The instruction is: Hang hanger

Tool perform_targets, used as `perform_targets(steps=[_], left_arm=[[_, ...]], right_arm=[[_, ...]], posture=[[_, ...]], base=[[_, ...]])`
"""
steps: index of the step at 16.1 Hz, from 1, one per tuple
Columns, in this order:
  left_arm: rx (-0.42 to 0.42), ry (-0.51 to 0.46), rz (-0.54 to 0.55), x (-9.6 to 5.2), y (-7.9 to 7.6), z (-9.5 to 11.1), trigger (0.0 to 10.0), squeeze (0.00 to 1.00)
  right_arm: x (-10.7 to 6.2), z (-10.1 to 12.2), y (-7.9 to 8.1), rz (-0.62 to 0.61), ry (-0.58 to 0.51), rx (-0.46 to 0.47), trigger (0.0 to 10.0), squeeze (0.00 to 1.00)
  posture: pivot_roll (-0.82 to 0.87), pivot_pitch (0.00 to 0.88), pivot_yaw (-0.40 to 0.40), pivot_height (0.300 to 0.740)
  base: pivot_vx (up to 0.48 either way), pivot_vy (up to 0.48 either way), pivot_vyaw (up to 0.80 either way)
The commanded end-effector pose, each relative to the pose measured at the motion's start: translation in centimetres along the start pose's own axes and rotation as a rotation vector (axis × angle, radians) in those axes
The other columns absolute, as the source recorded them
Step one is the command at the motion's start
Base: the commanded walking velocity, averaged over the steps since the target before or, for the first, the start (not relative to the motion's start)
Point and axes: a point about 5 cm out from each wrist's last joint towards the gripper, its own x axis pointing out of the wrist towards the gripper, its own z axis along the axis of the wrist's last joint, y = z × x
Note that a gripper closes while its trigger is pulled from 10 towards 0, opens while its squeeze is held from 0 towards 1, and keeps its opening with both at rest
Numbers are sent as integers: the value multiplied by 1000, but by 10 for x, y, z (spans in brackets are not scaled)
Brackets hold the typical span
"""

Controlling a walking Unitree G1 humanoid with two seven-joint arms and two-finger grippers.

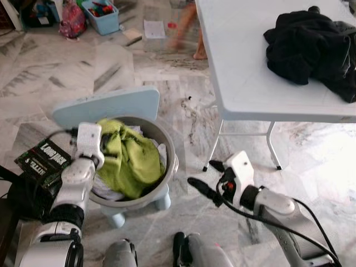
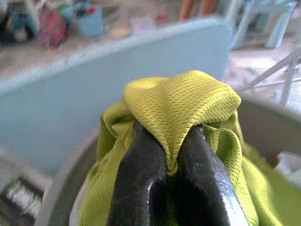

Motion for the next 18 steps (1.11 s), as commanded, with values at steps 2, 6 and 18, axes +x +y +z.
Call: perform_targets(steps=[2, 6, 18], left_arm=[[136, -43, -110, -13, -9, 4, 0, 0], [314, -123, -225, -68, -16, 3, 0, 0], [155, 658, -211, -143, 11, -87, 10000, 1000]], right_arm=[[-3, 0, -9, -48, -3, 0, 10000, 0], [0, 1, -17, -104, -31, 6, 10000, 0], [9, 2, -20, -107, -46, -16, 10000, 0]], posture=[[-99, 142, -105, 740], [-60, 152, -101, 740], [-37, 144, -94, 740]], base=[[0, 0, 0], [0, 0, 0], [0, 0, 0]])
